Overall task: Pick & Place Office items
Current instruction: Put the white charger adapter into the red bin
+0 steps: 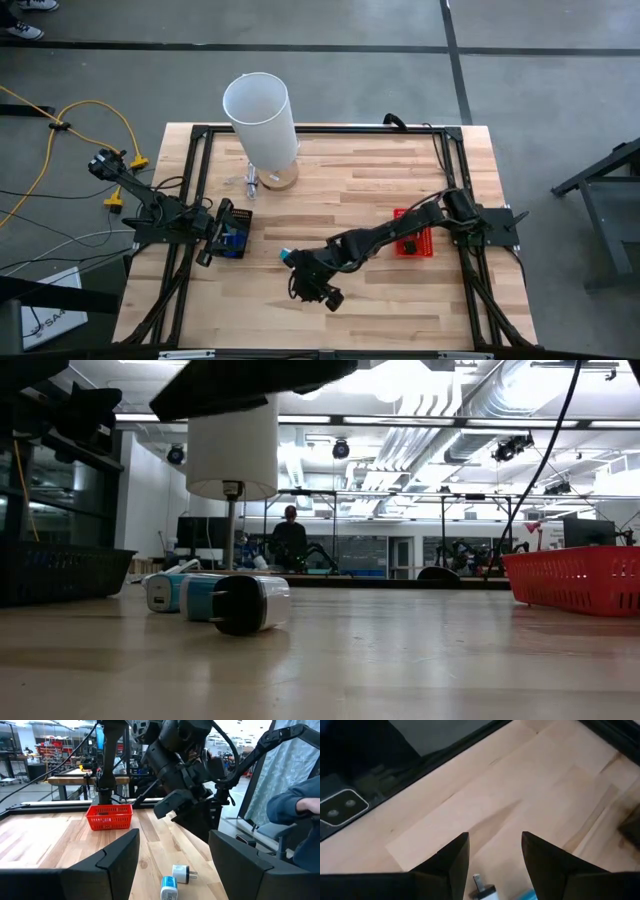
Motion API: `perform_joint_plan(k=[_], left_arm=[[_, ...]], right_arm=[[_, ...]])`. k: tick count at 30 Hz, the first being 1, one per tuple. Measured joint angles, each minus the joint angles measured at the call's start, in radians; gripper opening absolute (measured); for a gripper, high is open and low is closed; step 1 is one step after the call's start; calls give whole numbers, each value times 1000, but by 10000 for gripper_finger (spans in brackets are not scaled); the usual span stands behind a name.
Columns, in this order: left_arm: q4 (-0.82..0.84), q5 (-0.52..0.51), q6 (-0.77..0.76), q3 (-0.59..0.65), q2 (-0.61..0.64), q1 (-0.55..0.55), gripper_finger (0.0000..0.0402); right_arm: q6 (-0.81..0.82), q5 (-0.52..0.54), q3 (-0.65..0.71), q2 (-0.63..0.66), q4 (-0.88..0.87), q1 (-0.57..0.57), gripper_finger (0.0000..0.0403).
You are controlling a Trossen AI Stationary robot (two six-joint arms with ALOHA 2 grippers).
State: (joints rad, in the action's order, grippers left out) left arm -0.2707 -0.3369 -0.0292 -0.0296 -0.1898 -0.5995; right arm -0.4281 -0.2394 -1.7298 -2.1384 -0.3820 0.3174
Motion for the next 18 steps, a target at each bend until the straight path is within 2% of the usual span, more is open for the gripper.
perform_joint_plan(k=[9,18], left_arm=[[-3,0,0,0,-1,0,233],[-7,0,0,0,-2,0,233]], right_arm=[[-34,-53,1,-56,-29,-16,168],[-96,-56,1,-59,-101,-17,168]])
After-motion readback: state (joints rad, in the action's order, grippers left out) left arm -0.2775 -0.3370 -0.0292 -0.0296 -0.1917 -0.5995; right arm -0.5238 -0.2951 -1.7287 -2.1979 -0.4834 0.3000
